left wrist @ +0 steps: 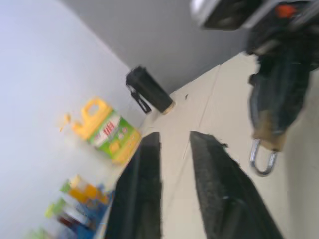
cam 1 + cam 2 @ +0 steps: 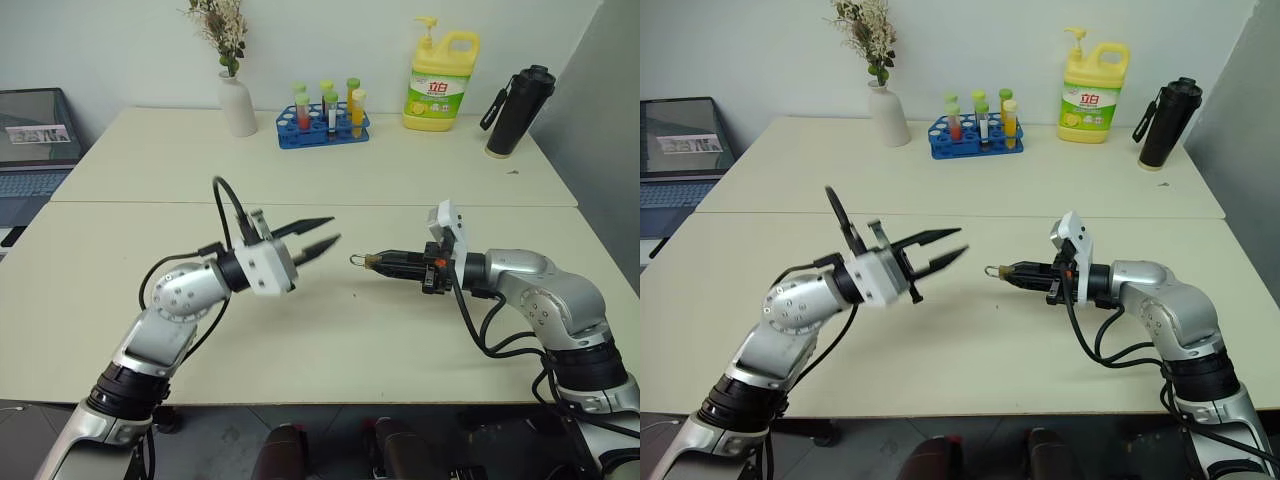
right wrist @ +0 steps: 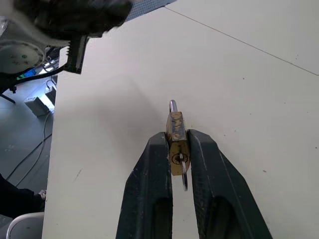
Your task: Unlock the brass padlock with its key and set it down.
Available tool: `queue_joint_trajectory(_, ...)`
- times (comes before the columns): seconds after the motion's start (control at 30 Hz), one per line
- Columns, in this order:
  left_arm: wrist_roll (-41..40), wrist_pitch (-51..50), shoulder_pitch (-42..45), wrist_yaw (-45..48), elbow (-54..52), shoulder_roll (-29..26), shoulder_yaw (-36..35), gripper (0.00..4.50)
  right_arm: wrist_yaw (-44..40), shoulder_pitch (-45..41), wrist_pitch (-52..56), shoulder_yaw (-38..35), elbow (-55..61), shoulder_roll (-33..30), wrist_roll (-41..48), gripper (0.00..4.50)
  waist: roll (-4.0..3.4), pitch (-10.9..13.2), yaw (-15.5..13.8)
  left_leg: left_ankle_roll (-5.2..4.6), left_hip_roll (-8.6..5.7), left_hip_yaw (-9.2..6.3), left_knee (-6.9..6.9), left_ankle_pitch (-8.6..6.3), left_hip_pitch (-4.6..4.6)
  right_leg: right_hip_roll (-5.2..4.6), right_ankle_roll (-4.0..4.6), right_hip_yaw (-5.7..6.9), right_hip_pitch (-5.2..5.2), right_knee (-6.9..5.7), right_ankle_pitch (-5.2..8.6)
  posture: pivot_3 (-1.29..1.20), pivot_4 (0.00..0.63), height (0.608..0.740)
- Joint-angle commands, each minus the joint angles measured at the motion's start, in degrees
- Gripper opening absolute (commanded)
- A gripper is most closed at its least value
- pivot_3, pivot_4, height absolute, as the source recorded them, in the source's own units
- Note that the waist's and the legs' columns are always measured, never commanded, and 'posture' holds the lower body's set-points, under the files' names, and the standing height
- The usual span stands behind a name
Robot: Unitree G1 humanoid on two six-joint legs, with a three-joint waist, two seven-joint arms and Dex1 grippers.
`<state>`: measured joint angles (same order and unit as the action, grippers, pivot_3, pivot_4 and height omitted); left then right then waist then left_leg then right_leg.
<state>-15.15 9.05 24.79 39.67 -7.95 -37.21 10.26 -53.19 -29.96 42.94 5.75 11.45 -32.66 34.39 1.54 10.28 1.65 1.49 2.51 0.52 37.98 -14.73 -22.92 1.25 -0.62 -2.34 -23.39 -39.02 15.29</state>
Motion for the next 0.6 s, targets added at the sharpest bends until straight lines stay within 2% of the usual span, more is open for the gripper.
queue_joint_trajectory(0.03,-7.4,-10.4,3.7,6.5,2.3,1.4,-0.6,0.00,-1.6,-1.0,-1.6,-1.2,3.4,-0.2,1.1,0.17,0.00,0.0,0.0,0.00,0.00,-0.01,0.00,0.00,0.00,0.01,0.00,0.00,0.00,0.01,0.00,0.00,0.150,0.740)
queue_joint_trajectory(0.17,-9.4,-15.5,5.8,13.8,5.5,2.5,0.3,0.00,-1.5,-1.2,-0.7,-2.0,4.9,0.2,2.6,0.17,0.00,0.0,0.0,0.00,0.00,-0.02,-0.01,0.00,0.00,0.04,0.00,0.00,-0.01,0.02,0.00,0.00,0.150,0.740)
queue_joint_trajectory(0.27,-6.5,-14.2,6.8,16.8,9.9,3.4,0.9,0.00,-1.2,-1.1,-0.2,-2.3,5.5,0.1,3.3,0.17,0.00,0.0,0.0,0.00,0.00,-0.02,-0.01,0.00,0.01,0.05,0.01,0.00,-0.01,0.01,0.00,0.00,0.150,0.740)
queue_joint_trajectory(0.6,-7.6,-18.8,6.2,20.0,9.0,7.9,-0.1,0.00,-0.7,-0.7,0.9,-2.6,6.0,-0.4,4.6,0.17,0.00,0.0,0.0,0.00,0.00,-0.04,0.00,0.00,-0.02,0.05,0.01,-0.02,-0.02,0.02,0.00,0.00,0.150,0.740)
